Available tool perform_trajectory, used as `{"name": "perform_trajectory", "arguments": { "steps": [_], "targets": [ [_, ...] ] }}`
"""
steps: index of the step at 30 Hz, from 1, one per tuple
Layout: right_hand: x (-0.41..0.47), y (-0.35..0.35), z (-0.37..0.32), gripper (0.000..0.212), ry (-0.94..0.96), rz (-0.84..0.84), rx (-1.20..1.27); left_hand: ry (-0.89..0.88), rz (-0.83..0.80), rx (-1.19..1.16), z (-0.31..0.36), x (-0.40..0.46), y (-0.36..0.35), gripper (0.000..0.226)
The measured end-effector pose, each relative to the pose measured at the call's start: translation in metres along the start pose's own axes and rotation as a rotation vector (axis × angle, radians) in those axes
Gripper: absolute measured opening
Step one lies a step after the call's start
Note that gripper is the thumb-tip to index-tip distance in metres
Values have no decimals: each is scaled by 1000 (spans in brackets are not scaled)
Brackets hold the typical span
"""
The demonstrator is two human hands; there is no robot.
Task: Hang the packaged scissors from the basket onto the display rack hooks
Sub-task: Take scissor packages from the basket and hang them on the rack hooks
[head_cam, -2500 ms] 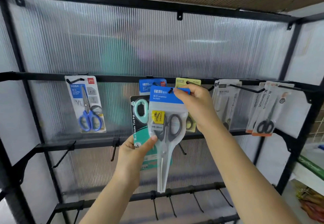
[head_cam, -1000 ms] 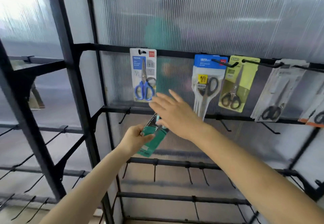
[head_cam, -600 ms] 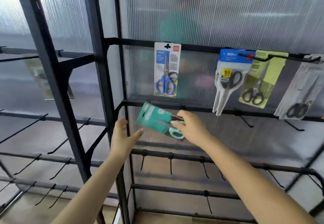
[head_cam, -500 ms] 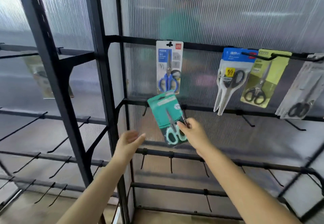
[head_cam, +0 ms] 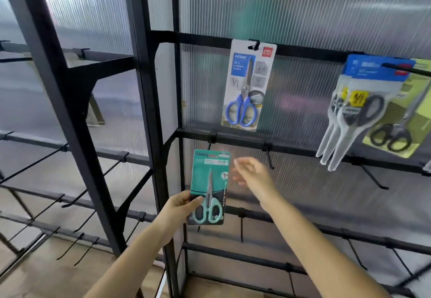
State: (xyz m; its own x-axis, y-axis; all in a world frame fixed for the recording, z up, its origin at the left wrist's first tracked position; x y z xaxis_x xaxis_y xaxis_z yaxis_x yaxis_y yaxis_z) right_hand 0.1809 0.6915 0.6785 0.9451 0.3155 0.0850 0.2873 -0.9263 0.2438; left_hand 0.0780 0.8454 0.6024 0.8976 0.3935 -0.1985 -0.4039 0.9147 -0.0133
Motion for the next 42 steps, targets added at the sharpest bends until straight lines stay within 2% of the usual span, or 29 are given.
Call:
{"name": "perform_trajectory", "arguments": {
  "steps": [4, 10, 17, 21, 25, 30, 33, 37, 42],
  "targets": [
    [29, -12, -17, 12, 113, -75, -177, 22, -18, 8, -5, 11, 3, 16],
    [45, -34, -10, 4, 203, -93, -209, 86, 4, -139, -24, 22, 13, 18],
    [53, -34, 2, 12, 206, -60, -210, 116, 32, -163, -34, 41, 19, 17],
    [70, -33, 1, 13, 221, 13, -249, 142, 142, -164, -37, 65, 14, 16],
    [93, -32, 4, 5, 176, 104, -219, 130, 255, -85, -29, 92, 7, 12],
    [107, -29, 8, 7, 181, 195, -246, 124, 291, -10, -16, 114, 2, 8],
    [105, -29, 9, 8, 256, 245, -287, 105, 297, 81, -10, 121, 1, 24],
    [95, -28, 14, 17, 247, 231, -291, 57, 309, 196, -6, 122, 2, 43],
    [59, -13, 33, 32, 168, 167, -466, 78, 247, 387, -24, 100, 3, 31]
  ]
}}
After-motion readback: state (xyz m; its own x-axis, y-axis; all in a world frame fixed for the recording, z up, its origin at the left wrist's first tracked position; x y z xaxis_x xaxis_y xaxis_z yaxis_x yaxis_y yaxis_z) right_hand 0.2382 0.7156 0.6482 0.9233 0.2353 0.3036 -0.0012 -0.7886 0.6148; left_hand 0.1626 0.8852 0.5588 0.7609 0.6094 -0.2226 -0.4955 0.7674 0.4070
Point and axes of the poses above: each hand's wrist, its own x-axis towards the middle knuckle, its own y-axis out of the back of the hand, z = x × y, the point moved 6 cm from there along x, towards the middle knuckle, and after that the axes turned 5 degrees about z, right-handed, at the moved point
